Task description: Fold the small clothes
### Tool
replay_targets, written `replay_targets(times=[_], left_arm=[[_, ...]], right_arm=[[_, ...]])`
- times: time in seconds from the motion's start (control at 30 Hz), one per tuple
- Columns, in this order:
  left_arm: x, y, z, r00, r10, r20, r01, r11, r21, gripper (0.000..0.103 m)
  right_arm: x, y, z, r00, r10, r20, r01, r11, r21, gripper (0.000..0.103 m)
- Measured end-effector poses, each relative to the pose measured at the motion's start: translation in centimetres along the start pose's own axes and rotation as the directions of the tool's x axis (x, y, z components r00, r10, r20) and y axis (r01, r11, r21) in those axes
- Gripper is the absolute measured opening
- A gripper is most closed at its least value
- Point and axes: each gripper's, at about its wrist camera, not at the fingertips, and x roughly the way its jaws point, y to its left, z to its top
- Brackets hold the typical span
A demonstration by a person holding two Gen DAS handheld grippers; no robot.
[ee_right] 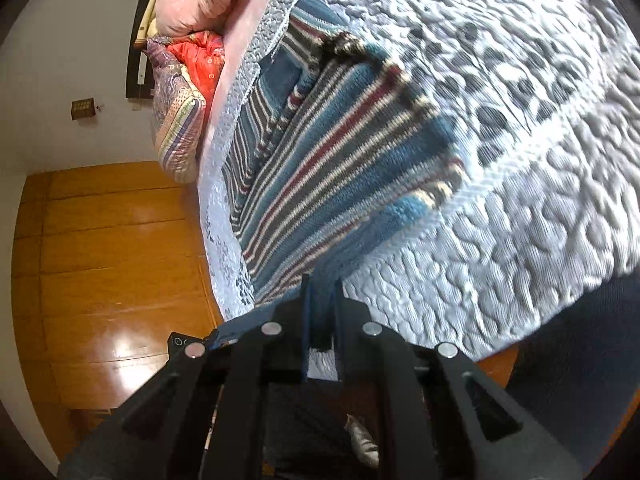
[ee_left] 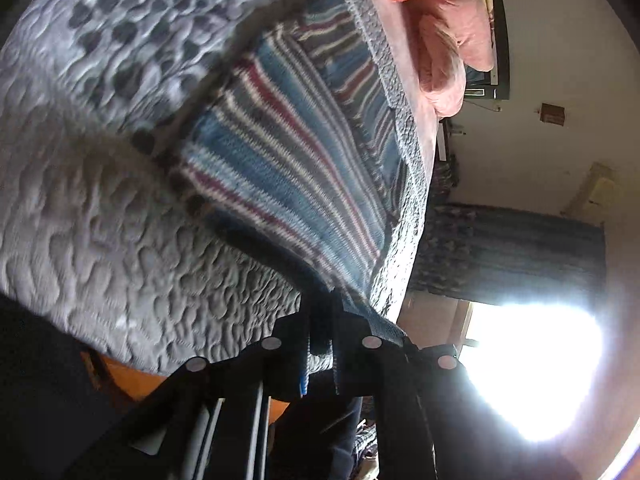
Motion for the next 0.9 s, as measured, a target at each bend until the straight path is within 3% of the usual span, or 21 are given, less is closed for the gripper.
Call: replay_targets(times=[0.5,0.77,0.9], left_arm=[[4.7,-0.5,9.7,0.997,0.081,-0.003,-0.081,0.995,-0.05,0.008],[9.1,1.0,15.0,0.983,0.178,-0.051,-0.181,0.982,-0.062,0.009],[10.7,1.5,16.5,0.975,0.213,-0.06,-0.216,0.975,-0.054,0.012]], right_arm=[[5.6,2.5,10.2,0.996,-0.078,-0.043,0.079,0.997,0.02,0.007],[10.7,0.8,15.0,0.982,-0.158,-0.099,0.164,0.985,0.058,0.008],[12.6,-0.4,16.8,0.978,-0.16,-0.132,0.173,0.981,0.09,0.014]])
